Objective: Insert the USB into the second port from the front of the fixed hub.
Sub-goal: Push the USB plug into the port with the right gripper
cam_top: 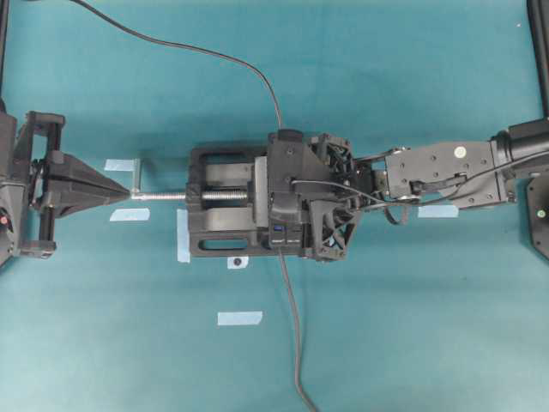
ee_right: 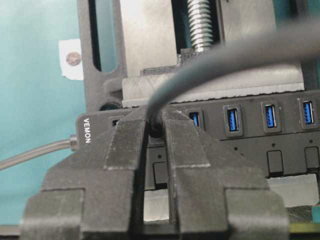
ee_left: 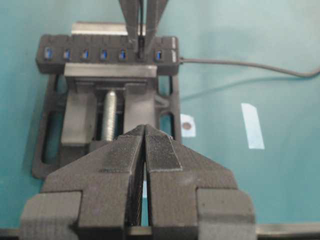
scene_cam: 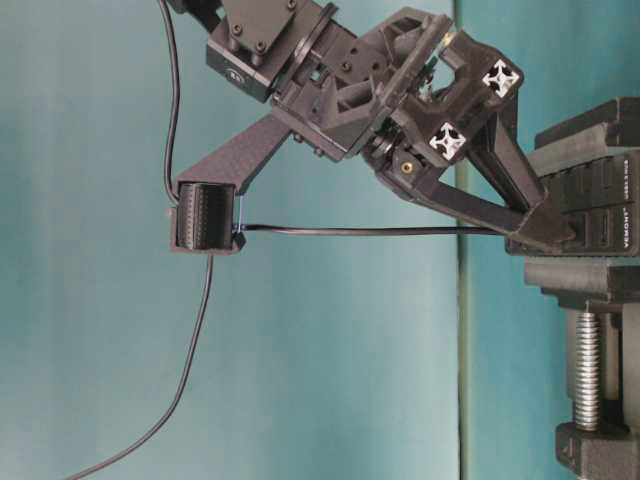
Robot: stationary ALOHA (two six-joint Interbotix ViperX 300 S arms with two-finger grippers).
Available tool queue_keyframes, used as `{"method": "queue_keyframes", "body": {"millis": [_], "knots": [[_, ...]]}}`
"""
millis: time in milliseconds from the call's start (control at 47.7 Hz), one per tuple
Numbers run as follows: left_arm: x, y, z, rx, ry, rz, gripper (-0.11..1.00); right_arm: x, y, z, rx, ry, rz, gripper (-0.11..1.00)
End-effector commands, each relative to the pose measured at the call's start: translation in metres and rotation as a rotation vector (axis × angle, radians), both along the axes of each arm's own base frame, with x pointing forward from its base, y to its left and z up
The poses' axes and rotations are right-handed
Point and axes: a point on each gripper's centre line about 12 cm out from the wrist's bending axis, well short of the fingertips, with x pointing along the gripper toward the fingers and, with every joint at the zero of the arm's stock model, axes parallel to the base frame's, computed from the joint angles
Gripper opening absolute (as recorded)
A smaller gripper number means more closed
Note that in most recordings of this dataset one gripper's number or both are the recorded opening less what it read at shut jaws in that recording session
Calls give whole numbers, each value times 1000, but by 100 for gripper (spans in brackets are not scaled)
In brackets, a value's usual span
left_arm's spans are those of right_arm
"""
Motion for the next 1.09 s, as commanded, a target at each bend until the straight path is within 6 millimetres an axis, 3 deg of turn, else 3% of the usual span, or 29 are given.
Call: {"method": "queue_keyframes", "body": {"millis": [0, 147, 293, 440, 545, 608, 1069], "knots": [[4, 0, 11, 0, -29, -1, 0, 0, 1, -1, 8, 1, -9, 6], [5, 0, 11, 0, -35, -1, 0, 3, 1, 8, 10, -45, -5, 11], [5, 0, 12, 0, -38, -1, 0, 4, 2, 11, 13, -67, -3, 26], [5, 0, 13, 0, -41, -2, 0, 4, 2, 12, 13, -64, -5, 50], [5, 0, 13, 0, -41, -2, 0, 4, 2, 12, 14, -60, -7, 73], [5, 0, 13, 1, -41, -2, 0, 4, 2, 12, 13, -55, -7, 80], [5, 0, 13, 1, -41, -2, 0, 4, 1, 12, 15, -54, -11, 81]]}}
